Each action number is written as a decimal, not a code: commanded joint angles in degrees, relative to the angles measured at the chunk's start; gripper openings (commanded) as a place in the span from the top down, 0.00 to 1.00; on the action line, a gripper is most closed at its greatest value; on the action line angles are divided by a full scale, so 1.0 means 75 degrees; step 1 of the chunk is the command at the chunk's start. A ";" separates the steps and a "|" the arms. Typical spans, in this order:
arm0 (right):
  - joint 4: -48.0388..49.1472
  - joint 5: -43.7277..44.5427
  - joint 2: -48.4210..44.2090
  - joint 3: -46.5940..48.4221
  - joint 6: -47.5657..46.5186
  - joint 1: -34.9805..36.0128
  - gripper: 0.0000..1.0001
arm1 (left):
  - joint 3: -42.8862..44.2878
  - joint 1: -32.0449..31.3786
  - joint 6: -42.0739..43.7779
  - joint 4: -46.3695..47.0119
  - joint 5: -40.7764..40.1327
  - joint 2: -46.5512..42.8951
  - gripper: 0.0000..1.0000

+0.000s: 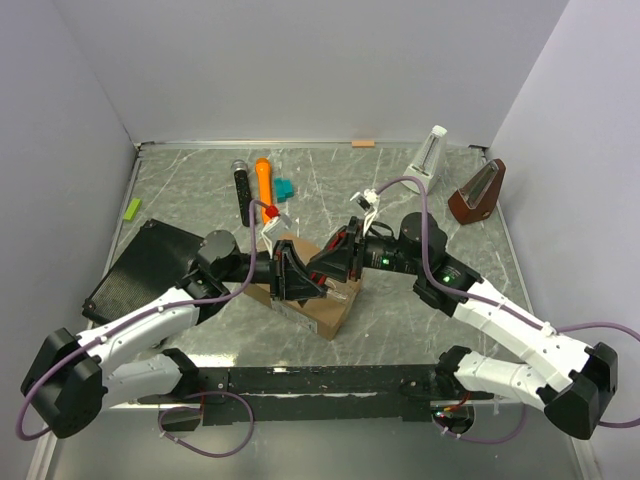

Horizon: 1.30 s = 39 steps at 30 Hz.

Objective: Unpack the express box
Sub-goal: Adjust the knife.

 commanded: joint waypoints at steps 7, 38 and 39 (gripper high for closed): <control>-0.1005 -0.0336 0.0170 0.0672 -0.0324 -0.0126 0.68 | 0.0076 0.0184 0.0364 -0.0377 0.0180 -0.0394 0.99; 0.1009 0.5087 -0.1296 -0.1461 -0.2690 0.1032 1.00 | 0.0473 0.0934 0.1254 -0.5108 -0.6742 -0.1473 0.04; 0.1184 0.5217 -0.1225 -0.1519 -0.2865 0.1185 1.00 | 0.0555 0.0922 0.1220 -0.5296 -0.7094 -0.1368 0.04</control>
